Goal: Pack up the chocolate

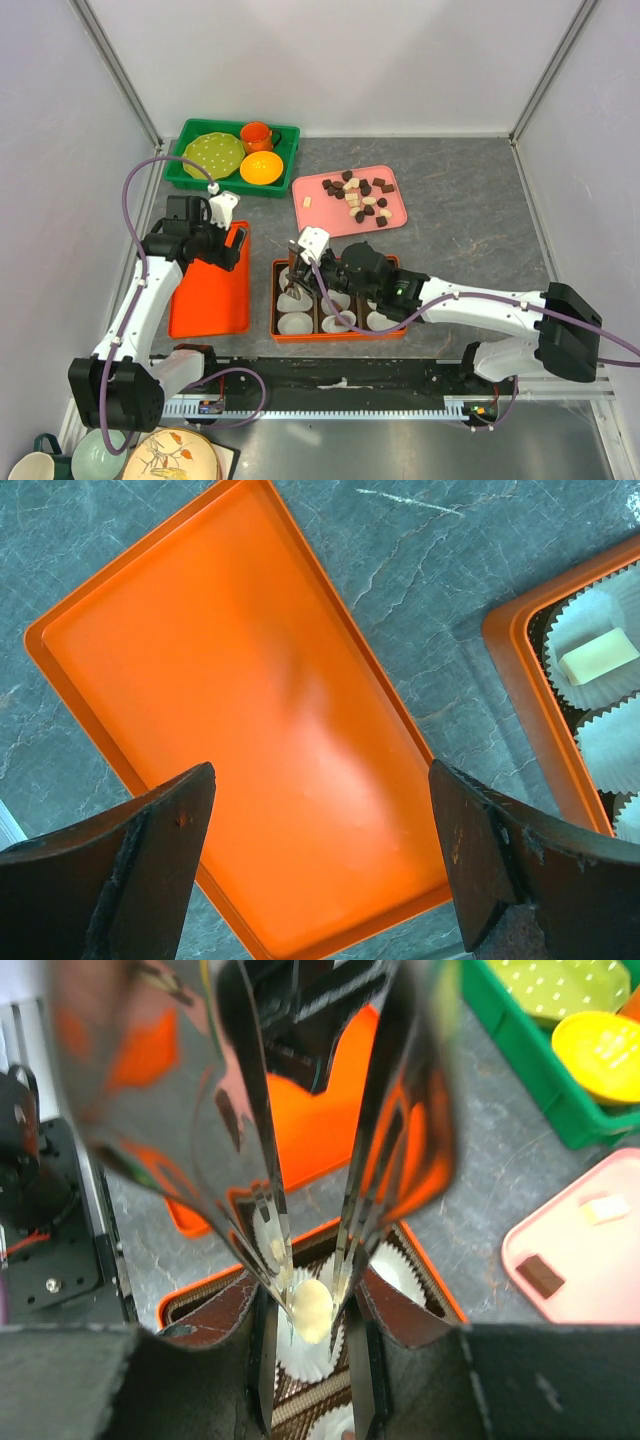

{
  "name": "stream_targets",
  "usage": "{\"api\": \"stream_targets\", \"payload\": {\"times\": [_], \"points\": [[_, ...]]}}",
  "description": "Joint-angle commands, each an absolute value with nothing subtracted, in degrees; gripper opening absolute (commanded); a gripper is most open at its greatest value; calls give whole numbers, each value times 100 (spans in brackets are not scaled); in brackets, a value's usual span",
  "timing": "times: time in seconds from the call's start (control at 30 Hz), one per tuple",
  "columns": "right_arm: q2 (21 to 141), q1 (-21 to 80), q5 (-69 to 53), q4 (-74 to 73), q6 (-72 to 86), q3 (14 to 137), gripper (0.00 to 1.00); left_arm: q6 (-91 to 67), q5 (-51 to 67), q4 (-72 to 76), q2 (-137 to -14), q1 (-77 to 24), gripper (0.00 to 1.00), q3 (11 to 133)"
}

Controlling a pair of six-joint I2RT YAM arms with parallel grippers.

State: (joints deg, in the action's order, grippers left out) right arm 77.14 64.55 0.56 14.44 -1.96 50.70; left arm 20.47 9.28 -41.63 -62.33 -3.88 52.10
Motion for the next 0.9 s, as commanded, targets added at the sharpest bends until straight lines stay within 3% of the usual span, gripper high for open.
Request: {"api": "stream_targets", "payload": {"times": [0.0,0.4,0.87], "points": [[7611,6583,255,1652,-167,4957,21,2188,984,-4043,-6099,-360,94,5247],[7936,6680,88,1863,-62,4966,27,2197,932,-4052,-6117,-360,94,5265],[7796,6715,220,1811,-18,4975,47,2276,826,-4052,-6082,-360,94,5273]]}}
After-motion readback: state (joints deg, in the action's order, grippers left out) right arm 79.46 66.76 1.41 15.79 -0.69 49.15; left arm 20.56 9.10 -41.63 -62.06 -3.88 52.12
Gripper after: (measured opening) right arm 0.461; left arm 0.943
